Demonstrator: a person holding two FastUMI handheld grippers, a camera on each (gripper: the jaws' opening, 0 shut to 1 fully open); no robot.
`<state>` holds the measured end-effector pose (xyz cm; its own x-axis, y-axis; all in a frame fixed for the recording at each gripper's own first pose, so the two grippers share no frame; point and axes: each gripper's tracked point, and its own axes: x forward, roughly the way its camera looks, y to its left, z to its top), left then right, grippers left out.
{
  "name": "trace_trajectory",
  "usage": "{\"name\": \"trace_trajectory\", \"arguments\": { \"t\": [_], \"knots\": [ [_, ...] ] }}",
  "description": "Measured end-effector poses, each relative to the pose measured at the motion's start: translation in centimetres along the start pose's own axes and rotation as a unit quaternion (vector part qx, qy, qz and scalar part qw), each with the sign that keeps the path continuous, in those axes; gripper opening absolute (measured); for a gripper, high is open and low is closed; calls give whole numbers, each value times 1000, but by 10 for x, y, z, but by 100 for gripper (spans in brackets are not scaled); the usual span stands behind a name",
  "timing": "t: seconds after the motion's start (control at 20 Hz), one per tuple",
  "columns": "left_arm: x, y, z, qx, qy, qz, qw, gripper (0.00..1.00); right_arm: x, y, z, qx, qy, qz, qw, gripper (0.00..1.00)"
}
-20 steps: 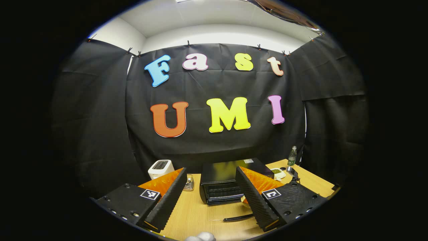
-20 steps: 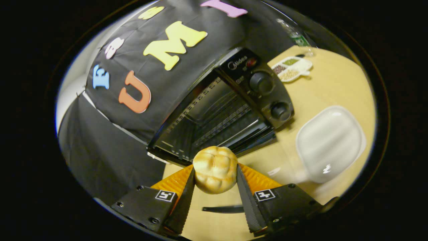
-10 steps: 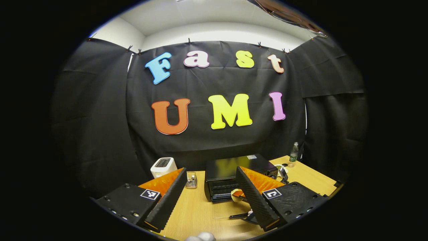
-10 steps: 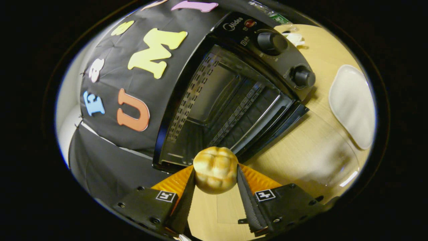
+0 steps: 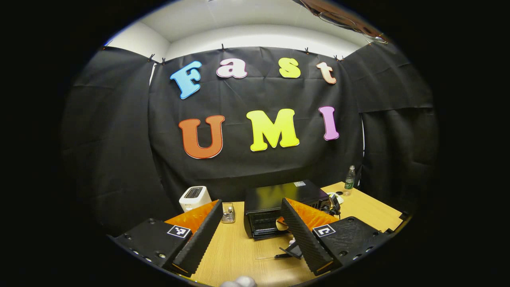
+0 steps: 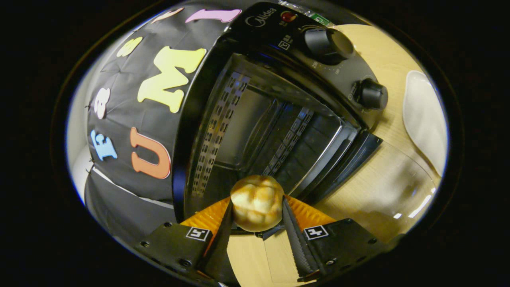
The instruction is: Open the electric oven with the left hand, put the food in, and close the electric oven.
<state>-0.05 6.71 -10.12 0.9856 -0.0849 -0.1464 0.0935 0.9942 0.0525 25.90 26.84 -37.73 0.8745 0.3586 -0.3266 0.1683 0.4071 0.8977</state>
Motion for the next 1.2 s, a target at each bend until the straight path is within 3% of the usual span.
{"name": "trace_trajectory", "arguments": {
  "t": [0.3, 0.45, 0.5, 0.6, 0.75, 0.85, 0.95, 1.0, 1.2],
  "knots": [
    [-1, 1, -4, -1, 6, 2, 1000, 95, 9, -8, 10, -57, -28, -42, 997, 70],
    [-2, 3, -4, -3, 7, 4, 1000, 96, 8, -8, 13, -73, -38, -50, 995, 80],
    [-2, 3, -4, -3, 8, 4, 1000, 96, 9, -9, 16, -74, -44, -53, 995, 77],
    [-3, 3, -5, -3, 8, 5, 1000, 96, 8, -9, 20, -76, -50, -56, 994, 83],
    [-2, 3, -6, -5, 9, 4, 1000, 96, 8, -10, 24, -132, -61, -71, 987, 92],
    [-2, 3, -5, -5, 9, 4, 1000, 95, 5, -15, 27, -134, -62, -75, 986, 98],
    [-3, 2, -6, -5, 8, 2, 1000, 96, 2, -15, 33, -149, -73, -83, 983, 94],
    [-3, 2, -6, -4, 7, 3, 1000, 95, 0, -11, 36, -160, -80, -80, 981, 100],
    [-5, 3, -7, -8, 6, 3, 1000, 95, 3, -14, 23, -165, -59, -73, 982, 100]
  ]
}}
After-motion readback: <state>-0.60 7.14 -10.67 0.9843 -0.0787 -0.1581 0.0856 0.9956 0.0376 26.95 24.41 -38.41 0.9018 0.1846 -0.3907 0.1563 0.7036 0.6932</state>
